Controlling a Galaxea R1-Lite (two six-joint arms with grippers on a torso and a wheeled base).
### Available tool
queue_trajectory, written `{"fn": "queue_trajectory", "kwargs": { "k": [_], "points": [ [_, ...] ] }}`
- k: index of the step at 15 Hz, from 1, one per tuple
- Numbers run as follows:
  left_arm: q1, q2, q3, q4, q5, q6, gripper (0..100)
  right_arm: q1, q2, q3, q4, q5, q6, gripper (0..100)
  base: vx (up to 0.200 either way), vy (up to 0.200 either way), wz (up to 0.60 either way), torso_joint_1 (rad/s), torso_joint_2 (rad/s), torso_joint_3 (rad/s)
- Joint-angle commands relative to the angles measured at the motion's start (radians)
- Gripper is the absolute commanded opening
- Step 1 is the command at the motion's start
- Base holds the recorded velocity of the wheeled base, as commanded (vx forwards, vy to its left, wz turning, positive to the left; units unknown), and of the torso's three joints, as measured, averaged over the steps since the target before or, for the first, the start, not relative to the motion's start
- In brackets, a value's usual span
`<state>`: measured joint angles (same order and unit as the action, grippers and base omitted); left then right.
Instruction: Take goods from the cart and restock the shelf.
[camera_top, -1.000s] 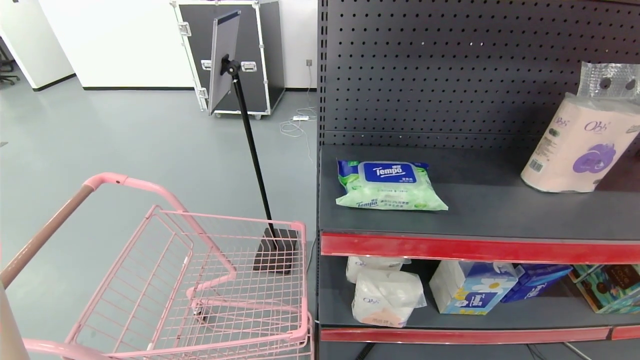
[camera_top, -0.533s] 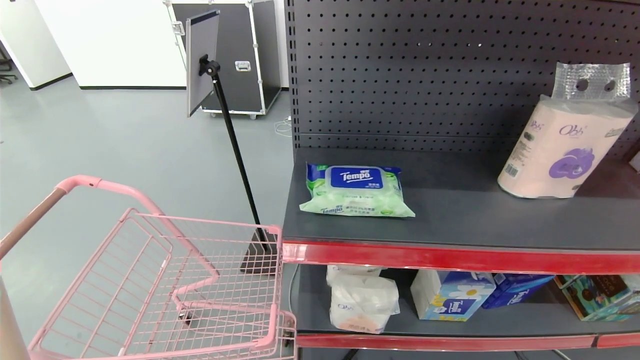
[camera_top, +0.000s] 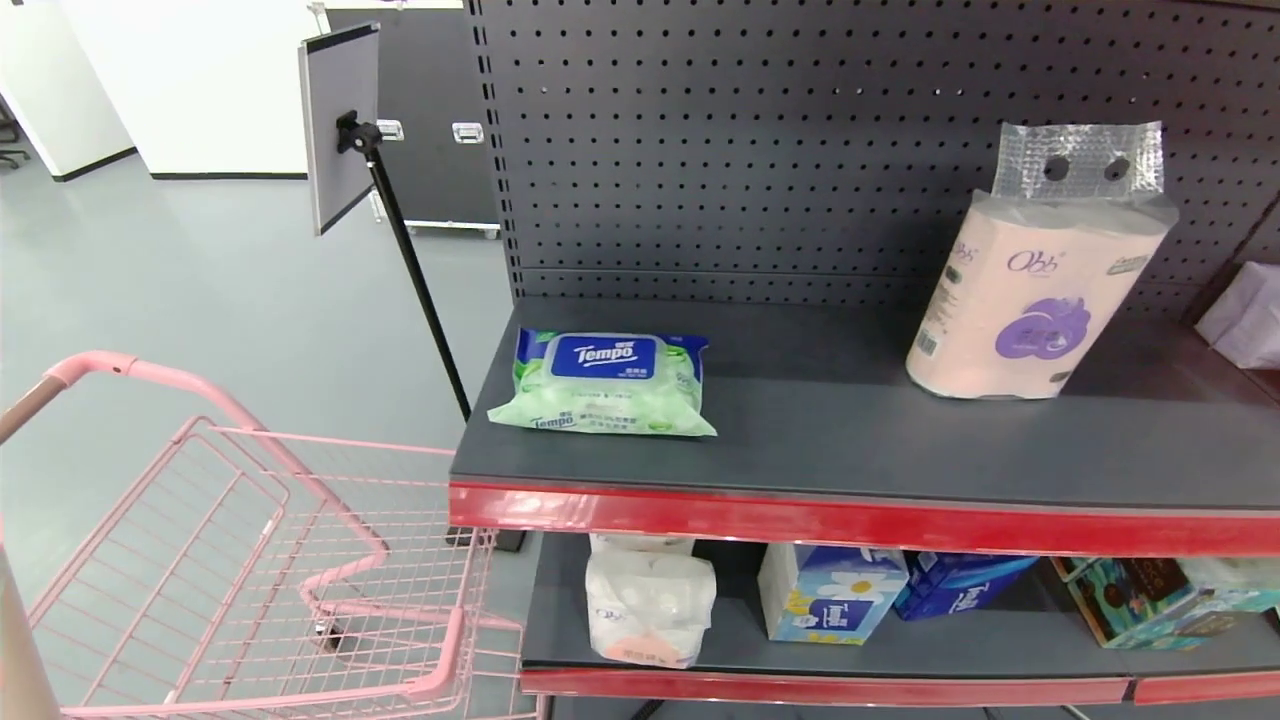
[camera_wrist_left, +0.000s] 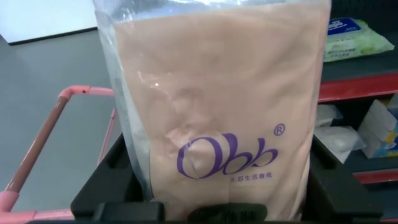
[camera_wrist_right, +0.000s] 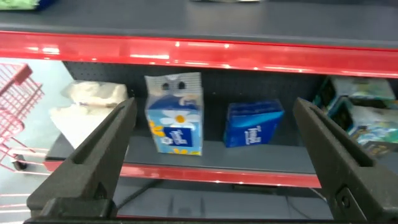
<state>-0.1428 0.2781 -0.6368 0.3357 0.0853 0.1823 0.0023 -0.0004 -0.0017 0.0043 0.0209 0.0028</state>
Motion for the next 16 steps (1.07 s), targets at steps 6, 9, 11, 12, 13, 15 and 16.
{"fn": "queue_trajectory", "kwargs": {
  "k": [6,9,11,12,13,15,16],
  "points": [
    [0.000,0.001,0.000,-0.004,0.001,0.000,0,0.001,0.000,0.000,0.000,0.001,-0.001,100,0.000,-0.200,0.00,0.002,0.00,0.003],
    [0.000,0.001,-0.001,-0.004,0.001,0.000,0,0.001,0.000,0.000,0.000,0.002,-0.001,100,0.000,-0.200,0.00,0.002,0.00,0.004],
    [0.000,0.000,-0.001,-0.004,0.001,0.003,0,0.001,0.000,0.000,0.000,0.002,-0.001,100,0.000,-0.200,0.00,0.000,0.00,0.005],
    [0.000,0.000,-0.001,-0.004,0.001,0.009,0,0.001,0.000,0.000,0.000,0.002,-0.001,100,0.000,-0.200,0.00,0.002,0.01,0.002],
    [0.000,0.000,-0.001,-0.004,0.001,0.012,0,0.001,0.000,0.000,0.000,0.002,-0.001,100,0.000,-0.200,0.00,0.002,0.00,0.002],
    [0.000,0.001,-0.001,-0.004,0.001,0.012,0,0.001,0.000,0.000,0.000,0.002,-0.001,100,0.000,-0.200,0.00,0.002,0.00,0.005],
    [0.000,0.001,-0.001,-0.004,0.001,0.012,0,0.001,0.000,0.000,0.000,0.002,-0.001,100,0.000,-0.200,0.00,-0.002,0.00,0.002]
  ]
}}
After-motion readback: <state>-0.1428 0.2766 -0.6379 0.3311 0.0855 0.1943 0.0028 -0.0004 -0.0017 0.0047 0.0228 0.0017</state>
